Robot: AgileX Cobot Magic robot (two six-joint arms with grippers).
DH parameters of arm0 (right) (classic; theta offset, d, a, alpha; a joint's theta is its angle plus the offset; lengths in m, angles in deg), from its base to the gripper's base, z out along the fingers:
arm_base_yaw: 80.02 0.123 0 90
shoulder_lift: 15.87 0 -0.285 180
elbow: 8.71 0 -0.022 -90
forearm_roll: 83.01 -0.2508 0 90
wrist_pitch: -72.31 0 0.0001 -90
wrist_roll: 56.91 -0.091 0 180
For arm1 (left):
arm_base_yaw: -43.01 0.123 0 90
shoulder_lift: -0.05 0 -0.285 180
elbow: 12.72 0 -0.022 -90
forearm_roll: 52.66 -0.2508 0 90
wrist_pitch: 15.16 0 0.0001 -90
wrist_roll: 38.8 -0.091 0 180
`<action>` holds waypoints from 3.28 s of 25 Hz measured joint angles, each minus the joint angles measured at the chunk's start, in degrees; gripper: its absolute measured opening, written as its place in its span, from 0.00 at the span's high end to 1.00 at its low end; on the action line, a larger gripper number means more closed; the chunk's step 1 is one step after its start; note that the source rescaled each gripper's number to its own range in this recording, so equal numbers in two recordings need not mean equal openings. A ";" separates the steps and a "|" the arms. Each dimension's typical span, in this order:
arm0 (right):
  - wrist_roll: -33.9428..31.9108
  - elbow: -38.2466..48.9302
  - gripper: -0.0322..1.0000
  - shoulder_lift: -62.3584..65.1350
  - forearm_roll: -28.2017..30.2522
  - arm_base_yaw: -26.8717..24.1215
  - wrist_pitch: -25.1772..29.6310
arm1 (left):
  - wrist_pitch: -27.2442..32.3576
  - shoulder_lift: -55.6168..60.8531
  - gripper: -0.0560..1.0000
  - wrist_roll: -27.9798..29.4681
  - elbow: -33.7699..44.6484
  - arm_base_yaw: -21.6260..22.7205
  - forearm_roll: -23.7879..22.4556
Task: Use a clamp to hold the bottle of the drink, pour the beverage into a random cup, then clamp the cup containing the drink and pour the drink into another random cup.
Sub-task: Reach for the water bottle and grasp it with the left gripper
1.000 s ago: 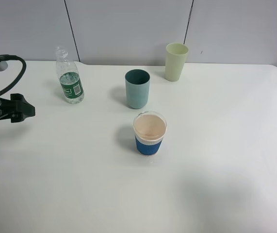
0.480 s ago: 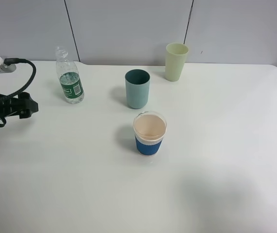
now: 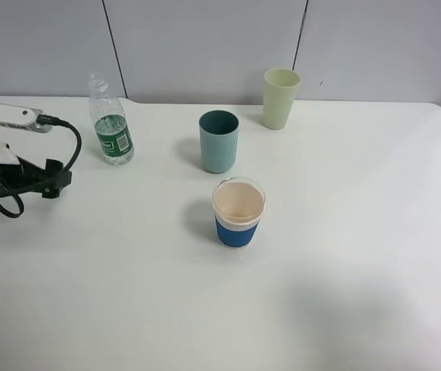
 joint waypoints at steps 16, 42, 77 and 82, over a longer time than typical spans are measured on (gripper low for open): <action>0.00 0.00 0.00 0.00 0.00 0.00 0.00 | -25.51 -12.65 0.10 15.76 0.12 0.00 -21.26; 0.00 0.00 0.00 0.00 0.00 0.00 0.00 | -35.36 -25.95 0.10 16.08 -11.00 0.00 -21.34; 0.00 0.00 0.00 0.00 0.00 0.00 0.00 | -42.48 -30.03 0.31 16.96 -17.70 0.00 -28.94; 0.00 0.00 0.00 0.00 0.00 0.00 0.00 | -42.48 -31.43 0.55 16.91 -17.69 0.00 -29.42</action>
